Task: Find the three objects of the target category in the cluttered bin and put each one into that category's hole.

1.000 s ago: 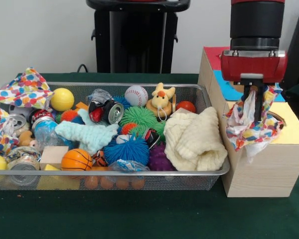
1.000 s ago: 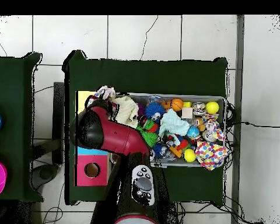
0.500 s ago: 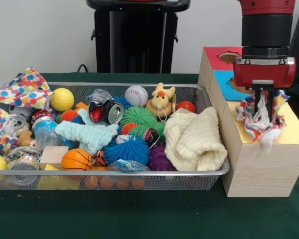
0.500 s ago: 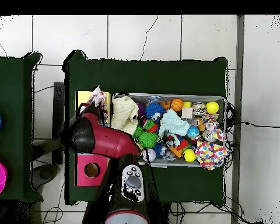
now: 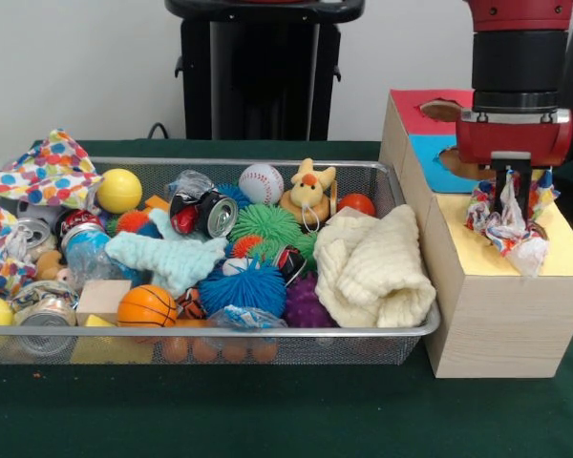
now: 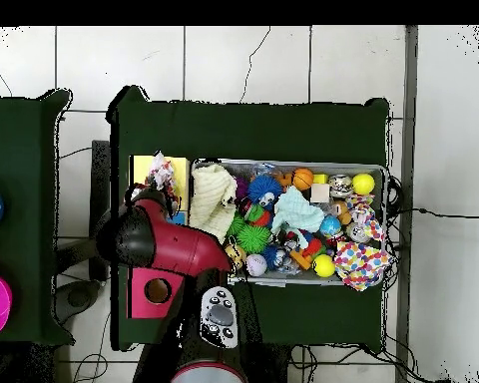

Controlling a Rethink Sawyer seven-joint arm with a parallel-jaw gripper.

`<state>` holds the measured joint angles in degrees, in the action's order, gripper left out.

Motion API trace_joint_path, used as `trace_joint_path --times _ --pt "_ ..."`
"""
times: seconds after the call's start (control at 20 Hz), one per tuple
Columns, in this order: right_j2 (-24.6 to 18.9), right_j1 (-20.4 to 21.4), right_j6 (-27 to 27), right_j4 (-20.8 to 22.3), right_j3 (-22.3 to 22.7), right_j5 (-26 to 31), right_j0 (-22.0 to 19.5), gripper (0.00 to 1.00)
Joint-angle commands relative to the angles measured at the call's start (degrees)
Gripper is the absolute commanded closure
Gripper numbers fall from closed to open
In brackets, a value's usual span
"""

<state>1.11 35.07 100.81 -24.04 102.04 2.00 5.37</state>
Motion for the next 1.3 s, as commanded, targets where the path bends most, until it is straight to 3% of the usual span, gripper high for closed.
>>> trace_joint_path --times 0.05,0.35,0.65,1.0,1.3 --pt "-5.14 -2.90 16.51 -2.62 5.65 -1.10 -1.43 1.00" --pt "-3.84 -6.96 14.42 -1.91 2.43 -2.42 -1.20 1.00" --pt "5.51 -11.17 13.31 -5.46 -3.12 3.69 5.67 1.00" --pt "8.64 -14.48 12.38 -7.34 -7.25 5.16 7.74 1.00" --pt "14.83 -17.42 11.59 -8.12 -13.65 11.95 10.54 1.00"
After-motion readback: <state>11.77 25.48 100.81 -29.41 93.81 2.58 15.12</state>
